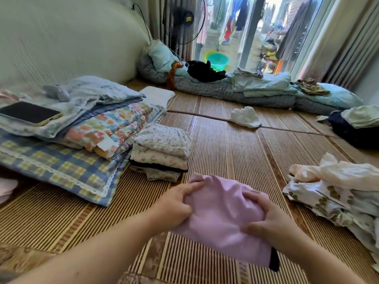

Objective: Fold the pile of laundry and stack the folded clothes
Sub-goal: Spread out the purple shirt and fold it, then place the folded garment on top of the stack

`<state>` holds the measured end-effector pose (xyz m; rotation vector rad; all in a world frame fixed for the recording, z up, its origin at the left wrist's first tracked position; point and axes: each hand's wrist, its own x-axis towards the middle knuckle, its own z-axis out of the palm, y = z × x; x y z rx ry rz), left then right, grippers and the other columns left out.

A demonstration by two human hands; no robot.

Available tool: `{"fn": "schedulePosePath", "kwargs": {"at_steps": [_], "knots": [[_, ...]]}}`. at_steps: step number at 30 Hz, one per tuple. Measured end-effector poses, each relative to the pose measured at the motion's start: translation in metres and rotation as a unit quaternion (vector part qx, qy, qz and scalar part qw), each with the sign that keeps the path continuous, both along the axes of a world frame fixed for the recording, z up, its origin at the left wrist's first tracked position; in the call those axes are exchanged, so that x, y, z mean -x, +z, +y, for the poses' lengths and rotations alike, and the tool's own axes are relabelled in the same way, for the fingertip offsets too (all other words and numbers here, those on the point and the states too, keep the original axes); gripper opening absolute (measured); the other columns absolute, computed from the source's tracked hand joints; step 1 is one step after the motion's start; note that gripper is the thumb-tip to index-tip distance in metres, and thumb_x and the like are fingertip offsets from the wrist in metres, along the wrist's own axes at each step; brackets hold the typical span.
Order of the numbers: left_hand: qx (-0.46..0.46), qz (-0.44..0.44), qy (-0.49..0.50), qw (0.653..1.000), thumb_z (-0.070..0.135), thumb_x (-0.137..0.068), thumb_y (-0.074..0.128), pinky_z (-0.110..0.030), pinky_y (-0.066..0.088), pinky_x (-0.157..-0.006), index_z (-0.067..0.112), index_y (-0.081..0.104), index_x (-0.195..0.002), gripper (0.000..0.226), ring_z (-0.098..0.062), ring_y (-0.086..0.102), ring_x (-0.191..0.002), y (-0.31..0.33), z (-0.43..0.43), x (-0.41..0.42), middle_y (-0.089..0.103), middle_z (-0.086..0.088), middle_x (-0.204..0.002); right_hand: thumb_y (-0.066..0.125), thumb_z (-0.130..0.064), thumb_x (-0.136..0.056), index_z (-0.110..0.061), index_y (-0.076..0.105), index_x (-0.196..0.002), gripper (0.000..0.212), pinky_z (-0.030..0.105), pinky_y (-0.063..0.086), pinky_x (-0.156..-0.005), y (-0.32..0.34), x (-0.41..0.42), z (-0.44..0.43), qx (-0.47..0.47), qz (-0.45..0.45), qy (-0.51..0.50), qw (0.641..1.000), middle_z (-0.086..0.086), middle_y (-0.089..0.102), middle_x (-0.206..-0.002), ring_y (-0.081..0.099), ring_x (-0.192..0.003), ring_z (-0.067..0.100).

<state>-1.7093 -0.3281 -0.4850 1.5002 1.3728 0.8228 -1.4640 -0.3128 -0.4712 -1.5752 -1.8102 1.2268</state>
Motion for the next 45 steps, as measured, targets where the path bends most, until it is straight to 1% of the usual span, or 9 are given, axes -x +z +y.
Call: {"fn": "schedulePosePath", "kwargs": {"at_steps": [3,7,13,17,21,25,29,34,45], "knots": [[-0.072,0.008,0.049,0.996,-0.003,-0.070,0.048,-0.011,0.039,-0.049,0.038,0.047,-0.130,0.073,0.002,0.050,-0.050,0.038,0.042,0.043,0.068,0.007,-0.098,0.081,-0.002,-0.067,-0.041,0.053,-0.126,0.076,0.032,0.057,-0.081,0.030,0.041,0.052,-0.067,0.049,0.025,0.996,-0.007,0.056,-0.123,0.064,-0.098,0.011],[-0.119,0.080,0.143,0.979,0.011,-0.053,0.042,-0.011,0.033,-0.042,0.039,0.050,-0.130,0.082,-0.016,0.059,-0.057,0.083,0.103,0.104,0.060,-0.018,-0.121,0.077,0.000,-0.069,-0.032,0.046,-0.139,0.084,0.036,0.055,-0.087,0.059,0.111,0.135,-0.112,0.071,0.053,0.990,-0.003,0.048,-0.128,0.057,-0.104,0.017],[-0.071,0.191,0.205,0.957,0.006,-0.074,0.049,-0.024,0.041,-0.071,0.027,0.047,-0.141,0.071,-0.034,0.057,-0.111,0.073,0.187,0.159,0.053,-0.011,-0.138,0.075,-0.010,-0.076,-0.030,0.040,-0.144,0.079,0.042,0.050,-0.096,0.044,0.194,0.239,-0.149,-0.009,0.071,0.986,0.008,0.052,-0.133,0.056,-0.112,0.026],[0.003,0.327,0.157,0.932,0.012,-0.093,0.047,-0.023,0.041,-0.063,0.011,0.056,-0.130,0.037,-0.025,0.058,-0.092,0.033,0.225,0.170,0.059,-0.012,-0.125,0.067,-0.043,-0.084,-0.029,0.032,-0.147,0.073,0.037,0.041,-0.104,0.010,0.214,0.267,-0.187,-0.204,0.130,0.952,0.010,0.043,-0.146,0.048,-0.127,0.028],[0.060,0.482,0.115,0.866,0.039,-0.090,0.032,-0.032,0.039,-0.099,0.007,0.051,-0.131,0.056,-0.034,0.049,-0.122,-0.008,0.247,0.184,0.049,-0.020,-0.139,0.044,-0.079,-0.077,-0.037,0.014,-0.151,0.090,0.053,0.033,-0.110,-0.014,0.216,0.273,-0.181,-0.351,0.153,0.906,0.014,-0.001,-0.161,0.029,-0.140,0.042],[0.062,0.468,0.145,0.869,0.034,-0.086,0.034,-0.043,0.033,-0.110,0.016,0.039,-0.143,0.060,-0.037,0.038,-0.132,-0.017,0.242,0.187,0.031,-0.020,-0.151,0.032,-0.085,-0.076,-0.038,0.009,-0.152,0.092,0.063,0.025,-0.110,-0.011,0.211,0.264,-0.190,-0.384,0.128,0.894,0.008,-0.003,-0.162,0.020,-0.144,0.040],[-0.055,0.435,0.178,0.881,0.034,-0.090,0.045,-0.045,0.019,-0.117,0.026,0.028,-0.149,0.062,-0.035,0.016,-0.144,0.009,0.209,0.152,0.013,-0.013,-0.159,0.041,-0.082,-0.076,-0.037,0.009,-0.151,0.093,0.060,0.021,-0.114,0.009,0.183,0.225,-0.247,-0.339,0.101,0.902,0.004,0.003,-0.162,0.015,-0.147,0.031],[-0.182,0.406,0.013,0.895,0.044,-0.089,0.054,-0.045,0.014,-0.119,0.035,0.022,-0.149,0.069,-0.023,0.008,-0.147,0.030,0.142,0.048,0.013,-0.002,-0.160,0.051,-0.075,-0.076,-0.040,0.009,-0.150,0.091,0.056,0.019,-0.115,0.023,0.104,0.138,-0.280,-0.347,0.061,0.893,0.001,0.008,-0.162,0.014,-0.147,0.026],[-0.248,0.395,-0.233,0.853,0.045,-0.090,0.052,-0.042,0.005,-0.118,0.043,0.018,-0.148,0.067,-0.018,-0.002,-0.148,0.007,0.033,-0.223,0.004,0.006,-0.161,0.058,-0.058,-0.084,-0.039,0.015,-0.150,0.081,0.055,0.014,-0.116,-0.011,-0.135,-0.038,-0.131,-0.396,-0.153,0.896,0.001,0.011,-0.160,0.014,-0.146,0.023]]}}
